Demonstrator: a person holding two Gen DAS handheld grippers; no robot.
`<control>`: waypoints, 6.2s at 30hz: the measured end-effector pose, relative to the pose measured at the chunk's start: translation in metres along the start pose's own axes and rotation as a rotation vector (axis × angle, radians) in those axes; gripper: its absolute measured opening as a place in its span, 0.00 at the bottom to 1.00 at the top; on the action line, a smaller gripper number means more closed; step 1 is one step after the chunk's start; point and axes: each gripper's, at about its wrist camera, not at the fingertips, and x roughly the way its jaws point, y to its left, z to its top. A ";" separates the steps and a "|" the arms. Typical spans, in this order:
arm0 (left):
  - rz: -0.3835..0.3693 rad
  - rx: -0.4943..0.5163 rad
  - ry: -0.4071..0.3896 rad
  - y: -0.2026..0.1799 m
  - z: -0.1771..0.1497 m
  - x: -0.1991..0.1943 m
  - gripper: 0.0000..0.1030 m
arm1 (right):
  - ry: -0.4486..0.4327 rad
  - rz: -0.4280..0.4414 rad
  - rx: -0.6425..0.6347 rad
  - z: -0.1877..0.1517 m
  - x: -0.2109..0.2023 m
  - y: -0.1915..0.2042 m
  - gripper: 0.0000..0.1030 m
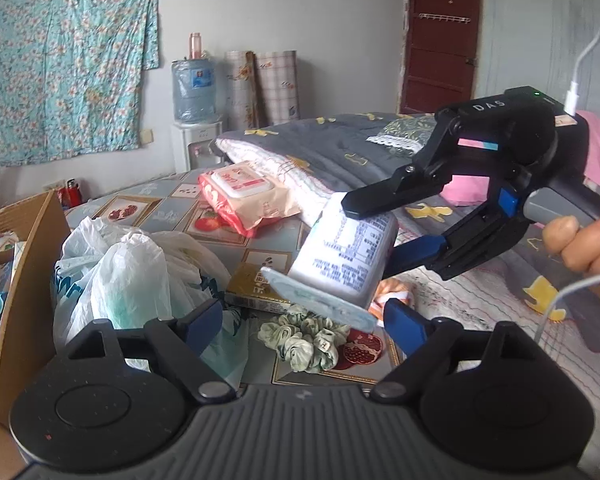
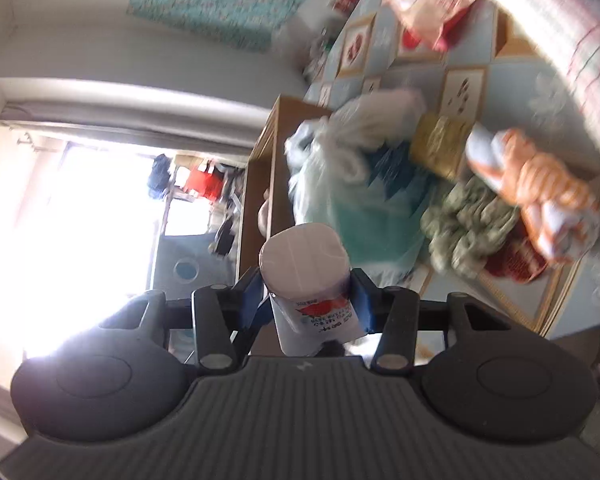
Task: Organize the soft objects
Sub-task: 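Grasp the yogurt cup lid with the left gripper while the right gripper holds the cup, then open the right gripper and pull it away from the cup, then carry the yogurt cup over the cardboard box with the left gripper, then lower the yogurt cup into the box and open the left gripper, then grasp the orange-and-white striped cloth on the bed with the right gripper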
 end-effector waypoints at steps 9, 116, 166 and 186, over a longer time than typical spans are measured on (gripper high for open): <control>-0.120 -0.072 -0.047 0.017 -0.012 -0.011 0.87 | 0.115 0.080 0.022 -0.009 0.015 0.011 0.45; 0.478 -0.393 0.070 0.203 0.032 -0.111 0.63 | 0.376 -0.107 -0.468 0.013 0.313 0.221 0.26; 0.129 -0.345 0.047 0.124 0.022 -0.080 0.80 | 0.064 -0.424 -0.525 0.042 0.089 0.133 0.48; 0.037 0.134 0.258 -0.028 0.000 0.103 0.77 | 0.124 -0.846 -0.672 0.047 0.058 -0.004 0.48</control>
